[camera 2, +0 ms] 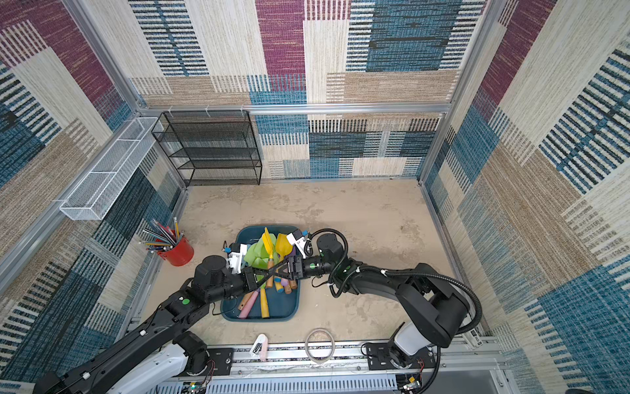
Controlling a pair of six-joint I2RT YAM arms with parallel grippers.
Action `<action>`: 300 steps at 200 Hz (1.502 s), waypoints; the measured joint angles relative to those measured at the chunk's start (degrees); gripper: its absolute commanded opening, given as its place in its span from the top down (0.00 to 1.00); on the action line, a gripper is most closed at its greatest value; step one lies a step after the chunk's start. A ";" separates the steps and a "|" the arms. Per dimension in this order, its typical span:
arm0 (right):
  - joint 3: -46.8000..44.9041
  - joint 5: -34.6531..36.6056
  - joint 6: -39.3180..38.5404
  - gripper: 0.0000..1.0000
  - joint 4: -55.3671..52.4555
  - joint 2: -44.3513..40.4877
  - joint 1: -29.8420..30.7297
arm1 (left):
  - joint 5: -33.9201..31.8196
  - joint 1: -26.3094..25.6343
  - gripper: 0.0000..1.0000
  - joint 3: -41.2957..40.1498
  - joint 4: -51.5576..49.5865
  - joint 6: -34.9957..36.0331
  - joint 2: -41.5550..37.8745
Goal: Take the shovel out of the storage box
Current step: Place the shovel at the center of the board.
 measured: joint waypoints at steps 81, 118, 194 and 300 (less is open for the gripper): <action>3.32 -2.08 8.26 0.38 13.22 10.10 -0.81 | 2.19 0.63 0.89 -1.38 2.60 -1.66 -1.86; 3.76 -3.21 14.03 0.51 21.53 13.86 -1.66 | 3.06 0.72 0.89 -1.49 3.91 -2.69 -1.05; 3.82 -4.31 19.78 0.79 28.65 16.81 -2.47 | 4.26 0.92 0.83 -1.81 6.64 -2.73 -0.52; 7.39 -3.17 12.15 0.78 16.26 11.93 -5.53 | -1.97 4.22 0.33 7.82 -10.34 5.29 -3.13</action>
